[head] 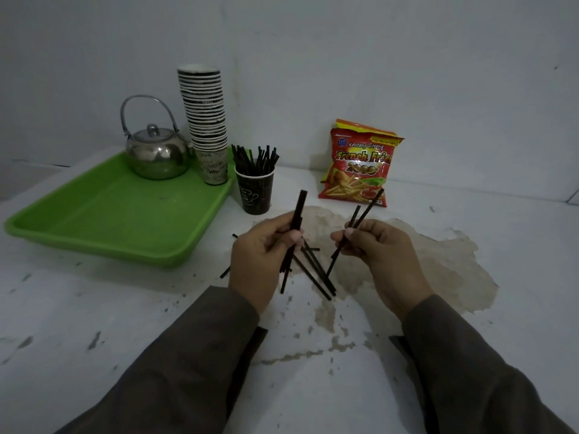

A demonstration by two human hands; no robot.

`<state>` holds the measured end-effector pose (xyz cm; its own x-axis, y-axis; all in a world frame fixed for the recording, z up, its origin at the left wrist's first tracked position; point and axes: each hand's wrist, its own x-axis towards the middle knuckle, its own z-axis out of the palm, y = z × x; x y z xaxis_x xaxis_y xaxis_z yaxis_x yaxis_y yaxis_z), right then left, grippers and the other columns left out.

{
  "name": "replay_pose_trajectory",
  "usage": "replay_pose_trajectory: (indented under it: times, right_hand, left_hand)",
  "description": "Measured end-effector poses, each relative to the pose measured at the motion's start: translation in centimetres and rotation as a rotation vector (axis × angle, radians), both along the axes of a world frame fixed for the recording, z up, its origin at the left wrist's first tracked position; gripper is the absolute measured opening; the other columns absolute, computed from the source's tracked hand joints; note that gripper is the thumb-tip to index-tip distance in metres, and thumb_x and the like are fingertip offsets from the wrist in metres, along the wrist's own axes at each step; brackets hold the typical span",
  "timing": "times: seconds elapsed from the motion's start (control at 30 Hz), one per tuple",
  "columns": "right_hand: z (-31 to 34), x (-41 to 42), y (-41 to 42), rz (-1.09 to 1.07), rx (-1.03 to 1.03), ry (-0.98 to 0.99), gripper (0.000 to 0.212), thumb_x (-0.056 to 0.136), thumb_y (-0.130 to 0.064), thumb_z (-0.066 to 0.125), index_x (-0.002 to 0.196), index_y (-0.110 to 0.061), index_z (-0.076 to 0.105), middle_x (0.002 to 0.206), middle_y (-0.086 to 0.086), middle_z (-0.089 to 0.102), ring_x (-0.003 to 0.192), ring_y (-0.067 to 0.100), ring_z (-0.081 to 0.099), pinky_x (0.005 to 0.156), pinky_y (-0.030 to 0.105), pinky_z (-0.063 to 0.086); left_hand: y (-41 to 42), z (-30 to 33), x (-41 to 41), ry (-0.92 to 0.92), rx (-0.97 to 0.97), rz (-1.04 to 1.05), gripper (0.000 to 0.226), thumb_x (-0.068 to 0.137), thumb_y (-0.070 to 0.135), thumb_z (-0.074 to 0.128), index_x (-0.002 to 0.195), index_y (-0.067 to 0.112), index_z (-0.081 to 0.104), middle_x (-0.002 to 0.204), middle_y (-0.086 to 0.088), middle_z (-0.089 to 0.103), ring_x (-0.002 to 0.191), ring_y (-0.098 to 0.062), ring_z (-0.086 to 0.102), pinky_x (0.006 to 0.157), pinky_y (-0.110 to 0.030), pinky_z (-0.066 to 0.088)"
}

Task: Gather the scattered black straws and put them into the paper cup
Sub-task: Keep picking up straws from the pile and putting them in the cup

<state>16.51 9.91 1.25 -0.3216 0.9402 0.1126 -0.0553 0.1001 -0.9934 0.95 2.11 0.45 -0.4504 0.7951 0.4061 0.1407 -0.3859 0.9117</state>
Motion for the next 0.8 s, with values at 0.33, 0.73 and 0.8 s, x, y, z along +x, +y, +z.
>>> replay_pose_trajectory:
  times: [0.33,0.73,0.8]
  right_hand:
    - [2.8,-3.2,-0.1,-0.035,0.231,-0.076,0.007,0.084,-0.005,0.06,0.089,0.001,0.062,0.086,0.02,0.067,0.069,0.018,0.066,0.061,0.019,0.056]
    - [10.4,-12.3,4.1,-0.206,0.574,0.016,0.072,0.082,-0.004,0.062,0.134,-0.038,0.026,0.076,-0.001,0.062,0.068,0.011,0.065,0.062,0.025,0.056]
    - [10.6,-13.4,4.7,-0.25,0.638,-0.024,0.084,0.083,-0.005,0.062,0.137,-0.047,0.013,0.074,-0.004,0.061,0.065,0.006,0.062,0.062,0.019,0.053]
  left_hand:
    - [0.2,3.9,-3.0,-0.16,0.072,0.051,0.021,0.08,0.0,0.061,0.086,0.019,0.068,0.07,0.018,0.073,0.075,0.002,0.066,0.063,-0.009,0.049]
    - [4.9,11.5,-11.0,0.108,0.205,0.327,0.025,0.076,0.008,0.069,0.098,0.02,0.066,0.078,0.007,0.068,0.07,0.004,0.065,0.064,-0.011,0.051]
    - [5.7,11.5,-11.7,0.19,0.206,0.372,0.038,0.076,0.011,0.07,0.108,0.029,0.06,0.074,0.011,0.066,0.069,0.004,0.063,0.064,-0.01,0.05]
